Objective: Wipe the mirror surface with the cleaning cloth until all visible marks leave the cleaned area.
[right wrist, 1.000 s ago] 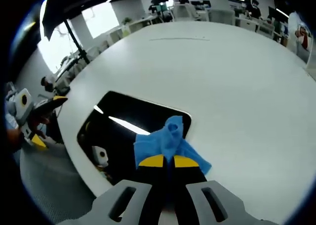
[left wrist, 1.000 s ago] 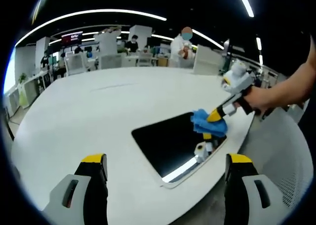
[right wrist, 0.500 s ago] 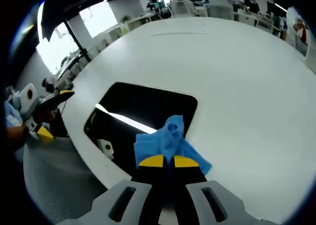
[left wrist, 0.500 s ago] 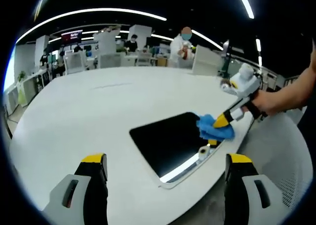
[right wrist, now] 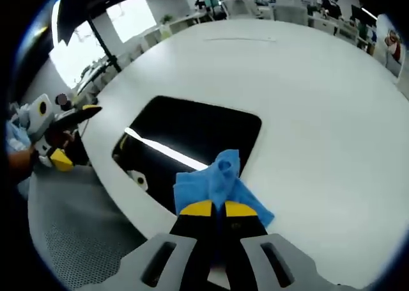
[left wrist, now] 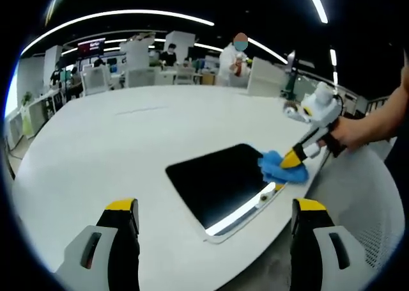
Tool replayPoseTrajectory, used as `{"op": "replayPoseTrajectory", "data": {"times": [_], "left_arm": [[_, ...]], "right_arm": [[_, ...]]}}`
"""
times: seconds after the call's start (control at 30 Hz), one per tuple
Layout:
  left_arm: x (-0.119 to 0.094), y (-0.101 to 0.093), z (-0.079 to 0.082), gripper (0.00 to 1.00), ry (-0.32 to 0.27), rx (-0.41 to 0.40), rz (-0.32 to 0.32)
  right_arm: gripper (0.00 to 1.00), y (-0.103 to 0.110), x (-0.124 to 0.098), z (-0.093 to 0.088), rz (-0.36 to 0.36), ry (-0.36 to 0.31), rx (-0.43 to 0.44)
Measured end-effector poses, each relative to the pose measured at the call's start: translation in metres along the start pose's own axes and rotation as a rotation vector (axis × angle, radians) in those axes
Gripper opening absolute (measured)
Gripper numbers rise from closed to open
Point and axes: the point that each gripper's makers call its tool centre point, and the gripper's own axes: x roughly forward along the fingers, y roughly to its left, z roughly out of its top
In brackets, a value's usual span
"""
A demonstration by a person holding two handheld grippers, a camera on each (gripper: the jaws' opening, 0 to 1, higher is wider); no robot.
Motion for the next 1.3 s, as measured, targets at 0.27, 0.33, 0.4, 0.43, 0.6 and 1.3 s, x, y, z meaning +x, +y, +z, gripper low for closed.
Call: {"op": "replayPoseTrajectory", "data": {"times": [0.27,0.33,0.4,0.43,0.6,1.3], "left_arm": [[0.000,-0.001,-0.003,1.00,0.018,0.012,-0.001],[0.000,-0.001,-0.003,1.00,0.021,0.012,-0.001],[0.000,-0.001,-0.003,1.00,0.022,0.016,0.000],[0.000,-0.001,-0.004,1.00,0.025,0.017,0.000],[0.000,-0.001,-0.005,1.00,0.033,0.030,0.000],[0.000,-0.001,-0.012,1.00,0.072,0.035,0.003]], "right_arm": [[0.00,0.021,0.011,0.010,0.033,-0.008,0.017],[0.00,0.031,0.015,0.014,0.044,-0.009,0.012],[0.00,0.039,0.019,0.017,0.058,-0.008,0.009],[0.00,0.043,0.021,0.019,0.060,-0.008,0.007],[0.00,0.066,0.033,0.028,0.092,-0.009,0.002],[0.00,0.150,0.068,0.058,0.214,0.009,-0.067]]}}
